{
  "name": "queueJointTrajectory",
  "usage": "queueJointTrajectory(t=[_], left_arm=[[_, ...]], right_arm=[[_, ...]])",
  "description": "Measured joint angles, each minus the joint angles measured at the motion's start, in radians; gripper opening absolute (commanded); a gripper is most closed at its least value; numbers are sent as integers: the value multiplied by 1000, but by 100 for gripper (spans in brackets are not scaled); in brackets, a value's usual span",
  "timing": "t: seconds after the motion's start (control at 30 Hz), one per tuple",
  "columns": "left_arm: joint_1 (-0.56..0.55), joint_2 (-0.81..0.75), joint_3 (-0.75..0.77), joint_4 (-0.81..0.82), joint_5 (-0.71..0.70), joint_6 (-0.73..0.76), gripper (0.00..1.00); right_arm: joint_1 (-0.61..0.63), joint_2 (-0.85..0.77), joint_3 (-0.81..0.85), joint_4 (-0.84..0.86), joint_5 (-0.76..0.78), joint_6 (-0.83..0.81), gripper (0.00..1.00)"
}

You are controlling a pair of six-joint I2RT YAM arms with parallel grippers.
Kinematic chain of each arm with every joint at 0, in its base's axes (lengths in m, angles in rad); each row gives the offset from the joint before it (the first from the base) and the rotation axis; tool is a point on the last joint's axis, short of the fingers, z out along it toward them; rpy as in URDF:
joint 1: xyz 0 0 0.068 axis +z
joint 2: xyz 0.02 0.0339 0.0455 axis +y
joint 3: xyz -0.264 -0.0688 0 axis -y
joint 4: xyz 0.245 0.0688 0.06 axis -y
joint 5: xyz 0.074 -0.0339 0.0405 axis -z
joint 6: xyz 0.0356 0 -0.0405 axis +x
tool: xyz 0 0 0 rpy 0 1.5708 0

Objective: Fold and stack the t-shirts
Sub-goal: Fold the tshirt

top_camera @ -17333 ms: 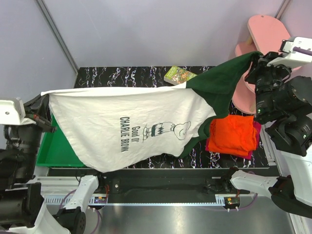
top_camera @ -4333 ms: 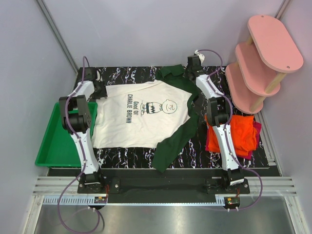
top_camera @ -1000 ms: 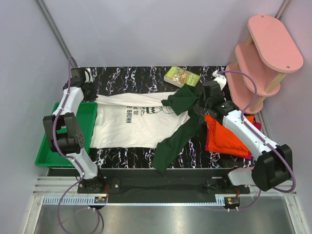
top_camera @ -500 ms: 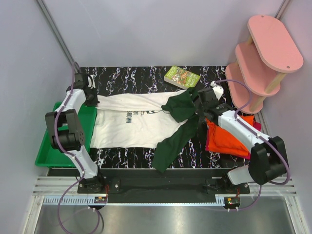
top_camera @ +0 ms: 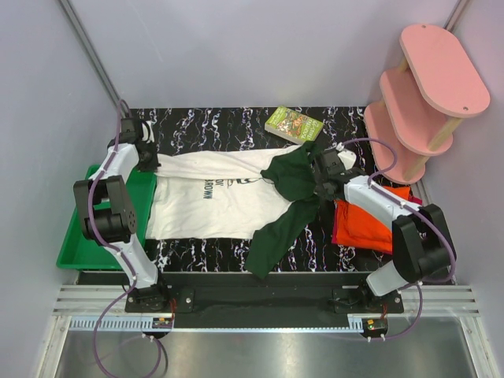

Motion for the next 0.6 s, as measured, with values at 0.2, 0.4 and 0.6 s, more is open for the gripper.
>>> queueJointTrajectory(t=[0.2,0.4,0.6], left_arm=[[0,6,7,3,10,3,63],[0,8,15,-11,61,-2,76],[-4,25,128,-21,121,-18,70]], right_arm=[[0,21,5,-13,-10,-2,35],[0,62,153,-9,-11,-87,66],[0,217,456,35,1,-210,64]])
